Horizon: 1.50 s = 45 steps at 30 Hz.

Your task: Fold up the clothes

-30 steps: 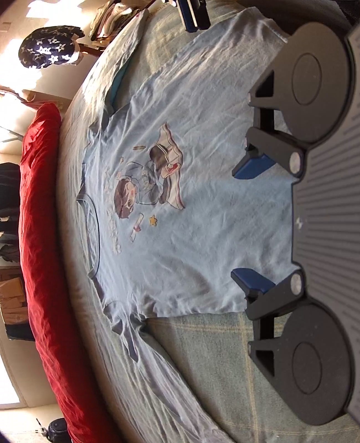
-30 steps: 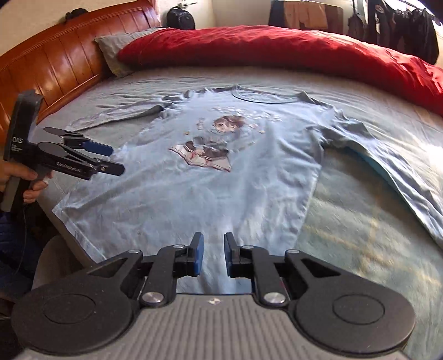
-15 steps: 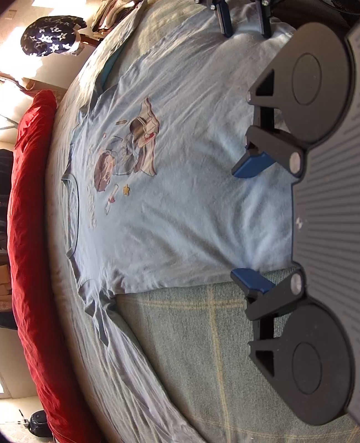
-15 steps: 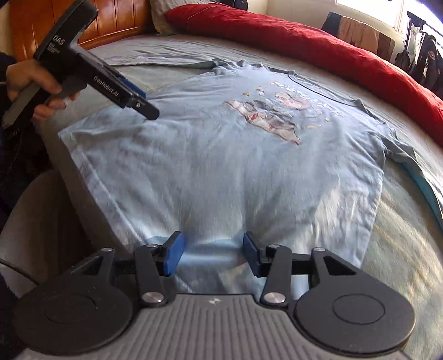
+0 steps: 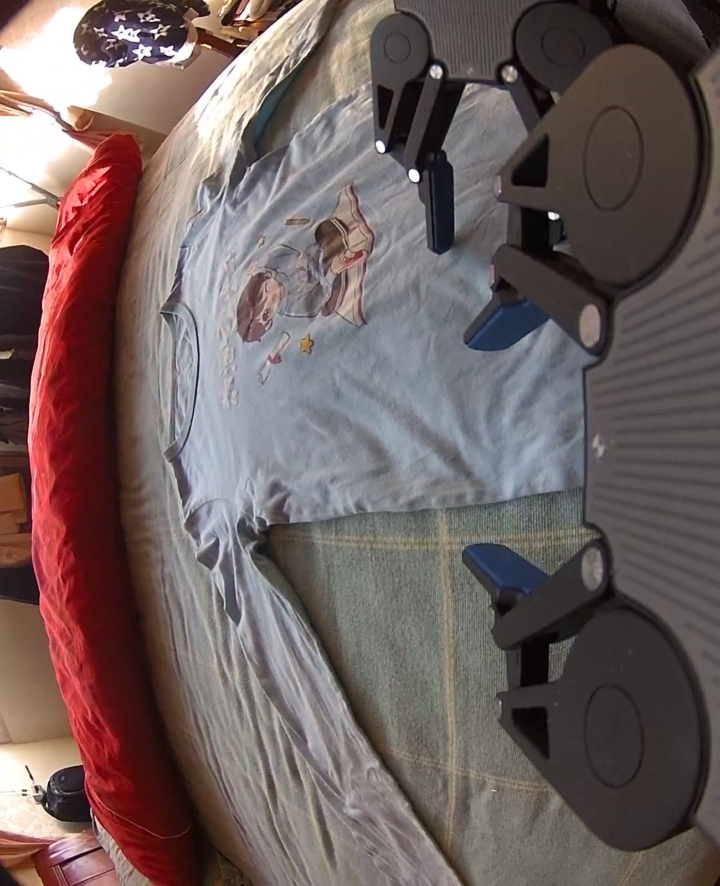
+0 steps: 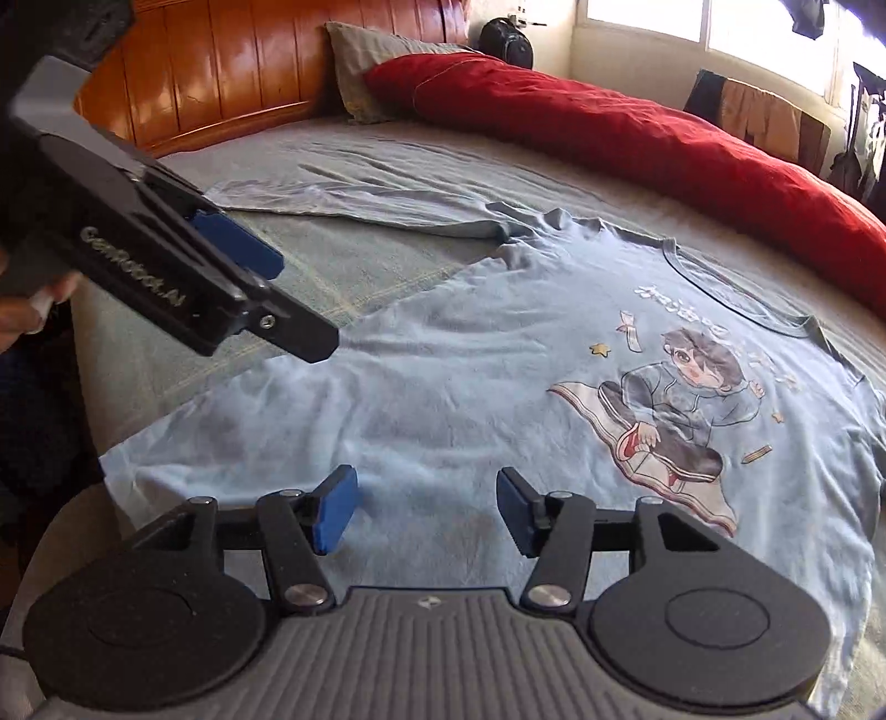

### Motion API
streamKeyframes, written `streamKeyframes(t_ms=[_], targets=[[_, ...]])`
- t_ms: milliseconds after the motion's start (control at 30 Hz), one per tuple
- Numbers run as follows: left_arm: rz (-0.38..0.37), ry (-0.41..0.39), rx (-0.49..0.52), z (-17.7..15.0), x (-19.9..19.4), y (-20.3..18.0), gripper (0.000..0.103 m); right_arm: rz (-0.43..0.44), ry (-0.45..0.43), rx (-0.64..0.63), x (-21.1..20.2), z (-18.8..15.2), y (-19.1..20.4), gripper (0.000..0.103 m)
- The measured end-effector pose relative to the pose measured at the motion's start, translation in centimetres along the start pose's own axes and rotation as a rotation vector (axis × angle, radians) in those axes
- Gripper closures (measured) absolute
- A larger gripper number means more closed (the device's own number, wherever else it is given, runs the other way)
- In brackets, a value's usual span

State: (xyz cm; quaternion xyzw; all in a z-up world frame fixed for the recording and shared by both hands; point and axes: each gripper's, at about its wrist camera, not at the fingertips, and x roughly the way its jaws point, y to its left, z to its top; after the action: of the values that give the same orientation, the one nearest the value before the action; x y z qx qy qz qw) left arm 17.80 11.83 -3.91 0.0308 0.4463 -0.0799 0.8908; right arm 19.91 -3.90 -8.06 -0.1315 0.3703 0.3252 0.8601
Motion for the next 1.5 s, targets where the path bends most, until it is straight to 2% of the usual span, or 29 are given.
streamKeyframes(t_ms=[67,167,300,333,467,567,667,700,800,933,967,1067,1167,1233,1300,1367,1500], targets=[[0.002,0.004,0.004,-0.2,0.0,-0.1,0.026,0.014,0.006,0.006,0.0,-0.9,0.6,0.041],[0.000,0.020,0.020,-0.6,0.4,-0.3,0.025,0.062,0.028,-0.038,-1.8,-3.2,2.4,0.033],[0.014,0.027,0.044,-1.1,0.7,-0.7,0.025,0.101,0.116,-0.100,-4.5,-5.8,3.7,0.030],[0.015,0.023,0.044,-1.0,0.6,-0.7,0.025,0.113,0.133,-0.092,-5.0,-5.6,3.5,0.030],[0.018,0.010,0.031,-0.6,0.1,-0.5,0.025,0.078,0.023,-0.073,-6.0,-2.6,3.1,0.030],[0.020,0.001,0.019,-0.3,-0.4,-0.5,0.025,0.066,-0.024,-0.034,-3.2,-0.3,3.4,0.030],[0.021,-0.003,0.021,-0.4,-0.6,-0.7,0.023,0.065,-0.013,-0.031,-0.5,0.2,4.3,0.030],[0.019,-0.002,0.017,-0.5,-0.6,-0.8,0.023,0.072,0.010,-0.023,0.0,-0.1,4.5,0.030],[-0.009,0.006,0.018,-1.0,-0.3,-1.0,0.023,0.125,0.039,-0.054,-1.0,-2.5,5.2,0.016],[-0.052,0.004,0.033,-1.4,0.5,-2.0,0.023,0.215,0.090,-0.008,-4.4,-4.7,3.9,0.015],[-0.066,-0.001,0.040,-1.3,0.7,-2.4,0.023,0.213,0.077,0.016,-5.6,-4.9,3.0,0.015],[-0.104,-0.007,0.063,-1.3,1.5,-3.8,0.023,0.067,0.002,0.044,-8.2,-5.4,-0.2,0.013],[-0.113,0.010,0.082,-2.5,2.6,-5.1,0.023,-0.048,0.005,0.108,-8.2,-6.2,-4.3,0.012],[-0.109,0.025,0.081,-3.7,3.2,-5.6,0.023,-0.064,0.036,0.179,-7.8,-7.4,-6.1,0.012],[-0.089,0.011,0.078,-5.3,2.5,-5.7,0.016,-0.058,0.062,0.230,-7.7,-9.3,-7.1,0.008],[-0.069,-0.002,0.075,-6.8,1.7,-5.9,0.012,-0.052,0.035,0.216,-8.4,-11.1,-6.7,0.000],[-0.030,-0.019,0.071,-9.4,0.4,-6.4,0.007,-0.084,0.033,0.223,-9.4,-13.1,-6.2,0.000]])
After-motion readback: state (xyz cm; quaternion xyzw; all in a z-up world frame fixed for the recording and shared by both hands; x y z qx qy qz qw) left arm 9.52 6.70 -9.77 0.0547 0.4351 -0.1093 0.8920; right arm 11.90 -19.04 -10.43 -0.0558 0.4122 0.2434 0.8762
